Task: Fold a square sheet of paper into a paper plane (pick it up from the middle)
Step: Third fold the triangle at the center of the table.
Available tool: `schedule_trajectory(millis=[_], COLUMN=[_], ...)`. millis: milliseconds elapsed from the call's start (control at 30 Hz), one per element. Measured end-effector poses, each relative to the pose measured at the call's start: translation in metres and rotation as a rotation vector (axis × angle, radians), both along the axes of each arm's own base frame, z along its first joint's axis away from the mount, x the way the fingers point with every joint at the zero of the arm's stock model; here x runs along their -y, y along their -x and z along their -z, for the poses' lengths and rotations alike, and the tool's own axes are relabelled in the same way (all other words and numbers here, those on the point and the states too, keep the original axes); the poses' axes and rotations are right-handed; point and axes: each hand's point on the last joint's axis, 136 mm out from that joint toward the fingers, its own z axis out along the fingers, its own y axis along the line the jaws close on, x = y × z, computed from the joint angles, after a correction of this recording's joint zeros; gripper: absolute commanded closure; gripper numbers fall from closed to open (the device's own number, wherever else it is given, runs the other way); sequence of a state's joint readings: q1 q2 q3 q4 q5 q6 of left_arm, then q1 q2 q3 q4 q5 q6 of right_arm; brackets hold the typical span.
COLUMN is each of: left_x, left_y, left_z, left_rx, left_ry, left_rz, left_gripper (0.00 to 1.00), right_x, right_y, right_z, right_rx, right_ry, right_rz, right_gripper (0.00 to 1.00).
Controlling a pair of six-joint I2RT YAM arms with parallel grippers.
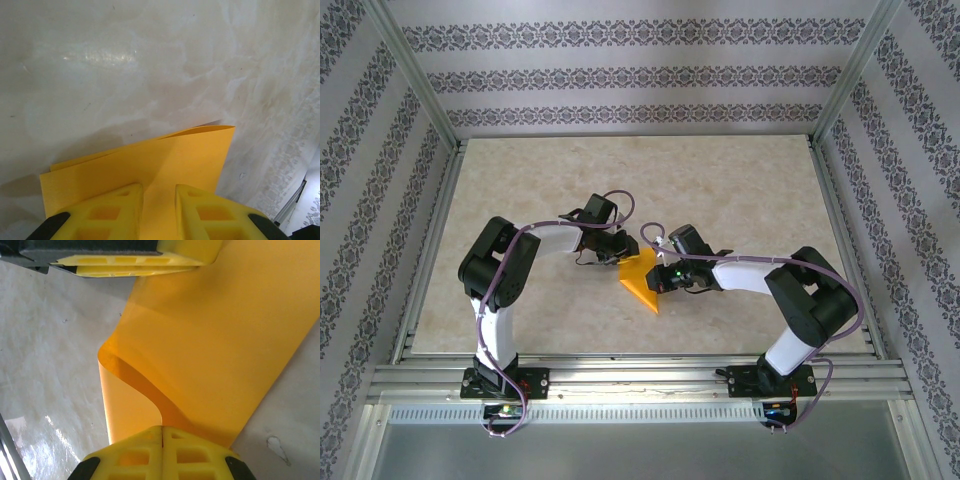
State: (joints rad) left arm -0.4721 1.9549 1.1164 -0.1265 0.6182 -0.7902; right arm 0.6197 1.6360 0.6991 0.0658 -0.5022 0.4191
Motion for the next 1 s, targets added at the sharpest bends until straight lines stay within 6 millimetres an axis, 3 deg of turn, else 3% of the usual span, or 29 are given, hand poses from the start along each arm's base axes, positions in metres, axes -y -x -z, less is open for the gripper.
schedule_trajectory(millis=[1000], left_x=[-0.0006], left_y=[0.0012], left_z=[0.0001], left_rx=[-0.001], left_ry=[0.0], left_rz=[0.0], left_gripper=[0.75], right_x=[0.0017], right_y=[0.0041], right_z=[0.0051], right_rx=[-0.01], right_ry=[0.027], right_rz=[0.0], right_gripper=[1.0])
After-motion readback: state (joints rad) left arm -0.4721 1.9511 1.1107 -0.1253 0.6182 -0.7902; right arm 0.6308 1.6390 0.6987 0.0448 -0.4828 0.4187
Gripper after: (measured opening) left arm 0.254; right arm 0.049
